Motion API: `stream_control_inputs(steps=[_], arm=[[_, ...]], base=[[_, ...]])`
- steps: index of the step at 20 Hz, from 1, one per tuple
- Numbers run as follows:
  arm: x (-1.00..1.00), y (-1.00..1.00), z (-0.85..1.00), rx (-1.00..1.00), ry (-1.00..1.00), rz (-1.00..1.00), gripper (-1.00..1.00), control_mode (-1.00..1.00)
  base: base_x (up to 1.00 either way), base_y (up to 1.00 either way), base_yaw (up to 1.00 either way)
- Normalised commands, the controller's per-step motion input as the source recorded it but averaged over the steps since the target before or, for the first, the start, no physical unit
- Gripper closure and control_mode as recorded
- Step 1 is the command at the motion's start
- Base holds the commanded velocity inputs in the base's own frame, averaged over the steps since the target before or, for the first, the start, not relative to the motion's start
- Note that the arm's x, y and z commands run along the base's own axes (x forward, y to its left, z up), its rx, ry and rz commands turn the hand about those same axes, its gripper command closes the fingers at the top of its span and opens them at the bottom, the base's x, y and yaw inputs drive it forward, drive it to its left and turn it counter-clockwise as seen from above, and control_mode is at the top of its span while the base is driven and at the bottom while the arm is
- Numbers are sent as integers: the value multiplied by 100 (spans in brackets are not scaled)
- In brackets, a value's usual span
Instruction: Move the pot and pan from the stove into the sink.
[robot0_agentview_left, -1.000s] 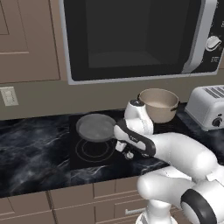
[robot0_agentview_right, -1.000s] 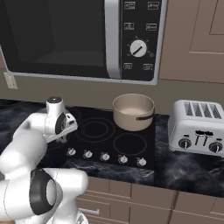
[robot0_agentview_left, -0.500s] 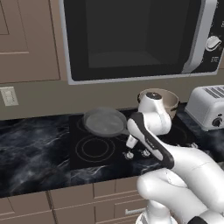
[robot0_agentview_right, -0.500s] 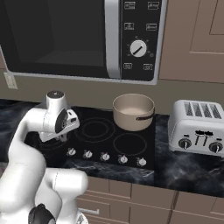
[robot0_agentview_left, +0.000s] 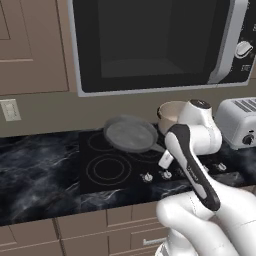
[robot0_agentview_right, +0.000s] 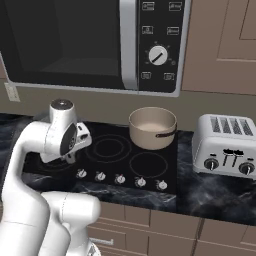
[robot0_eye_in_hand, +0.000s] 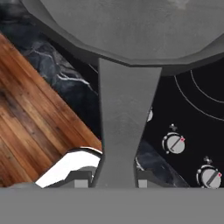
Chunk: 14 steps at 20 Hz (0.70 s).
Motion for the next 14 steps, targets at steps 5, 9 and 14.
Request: stream_control_inputs(steps=[5,9,14], arm=[[-47,-28,54,4,0,-1,100,-100],[-52,-26,53,4,0,0,100,-100],[-61,-16,43,2,0,0,100,-100]], base=[[0,0,0],[0,0,0],[0,0,0]])
